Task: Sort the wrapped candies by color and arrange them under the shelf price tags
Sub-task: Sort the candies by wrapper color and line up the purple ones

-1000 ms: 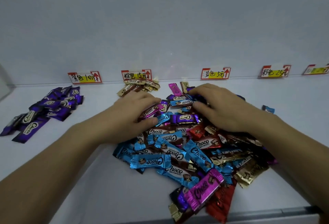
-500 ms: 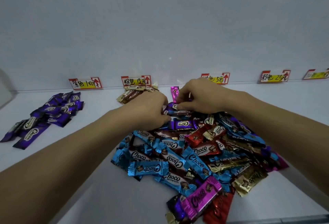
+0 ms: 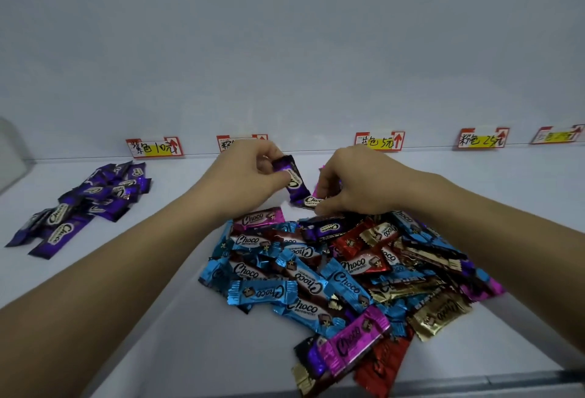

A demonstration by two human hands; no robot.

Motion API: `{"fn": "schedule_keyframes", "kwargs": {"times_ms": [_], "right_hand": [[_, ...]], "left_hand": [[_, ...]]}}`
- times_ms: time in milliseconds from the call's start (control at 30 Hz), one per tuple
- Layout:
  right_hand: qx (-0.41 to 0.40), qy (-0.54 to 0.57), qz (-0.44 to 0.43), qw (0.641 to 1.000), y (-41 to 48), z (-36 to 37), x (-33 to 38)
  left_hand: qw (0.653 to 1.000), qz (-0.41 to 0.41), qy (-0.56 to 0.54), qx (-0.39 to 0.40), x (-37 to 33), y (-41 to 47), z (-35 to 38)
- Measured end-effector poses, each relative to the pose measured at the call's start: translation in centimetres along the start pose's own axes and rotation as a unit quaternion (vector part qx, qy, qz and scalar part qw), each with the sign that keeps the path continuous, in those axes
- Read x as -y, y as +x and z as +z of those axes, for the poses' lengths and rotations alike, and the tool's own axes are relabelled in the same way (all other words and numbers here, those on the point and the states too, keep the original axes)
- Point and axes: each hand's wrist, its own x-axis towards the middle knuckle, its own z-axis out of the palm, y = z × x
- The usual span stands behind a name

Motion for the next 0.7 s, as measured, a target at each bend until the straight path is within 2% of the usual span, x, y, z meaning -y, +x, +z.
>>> {"fn": "schedule_keyframes", "kwargs": {"times_ms": [167,367,533,700], "right_hand": [[0.026,-0.009,0.016,0.999,0.1,-0.3,0.6],[-0.045,0.165,0.065,0.983,-0.8,-1.9,0.7],[-0.030,0.293,0.041,0.955,1.3,-2.4,4.4],[-0.005,0.376,0.042,0.926,7.0,-0.9,10.6]], "left_hand": [[0.999,0.012,-0.038,-0.031,0.3,-1.4,-1.3],[0.995,-0.015,-0.052,-0.086,3.0,-4.2,-4.6],[0.985,-0.071,-0.043,-0.151,6.9,-7.1,-8.6],[0.958,-0.126,-0.041,-0.253,11.0,-9.3,-13.4]]}}
